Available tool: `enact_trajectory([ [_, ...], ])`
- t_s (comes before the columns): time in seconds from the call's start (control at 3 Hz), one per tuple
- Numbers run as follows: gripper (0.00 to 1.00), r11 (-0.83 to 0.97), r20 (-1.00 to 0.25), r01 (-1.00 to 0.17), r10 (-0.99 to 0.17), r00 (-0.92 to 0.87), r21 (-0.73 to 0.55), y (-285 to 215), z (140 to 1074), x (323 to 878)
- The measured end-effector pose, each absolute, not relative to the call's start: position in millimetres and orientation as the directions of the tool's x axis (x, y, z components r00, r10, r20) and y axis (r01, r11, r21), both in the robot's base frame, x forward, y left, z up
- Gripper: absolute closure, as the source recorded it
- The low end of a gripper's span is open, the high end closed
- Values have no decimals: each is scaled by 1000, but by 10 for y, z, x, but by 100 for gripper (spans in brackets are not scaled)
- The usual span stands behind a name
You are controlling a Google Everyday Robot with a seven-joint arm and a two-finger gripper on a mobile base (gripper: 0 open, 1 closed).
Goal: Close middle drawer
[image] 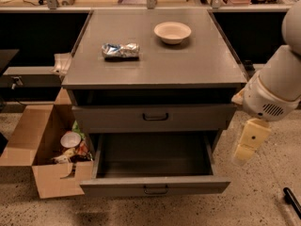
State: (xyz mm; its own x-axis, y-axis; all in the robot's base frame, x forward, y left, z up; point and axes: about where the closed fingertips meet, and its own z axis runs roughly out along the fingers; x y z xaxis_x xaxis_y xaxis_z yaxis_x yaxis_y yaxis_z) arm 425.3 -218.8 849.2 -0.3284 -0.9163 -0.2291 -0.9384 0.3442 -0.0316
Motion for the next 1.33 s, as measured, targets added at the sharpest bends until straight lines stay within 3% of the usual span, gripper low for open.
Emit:
enact_trajectory([
  [0.67, 0, 372, -199, -928, -910, -364, -3, -2250, 8173, 4243],
  [1.33, 0, 390, -125, -914, -907, -402, 109, -2316, 7055, 4061],
])
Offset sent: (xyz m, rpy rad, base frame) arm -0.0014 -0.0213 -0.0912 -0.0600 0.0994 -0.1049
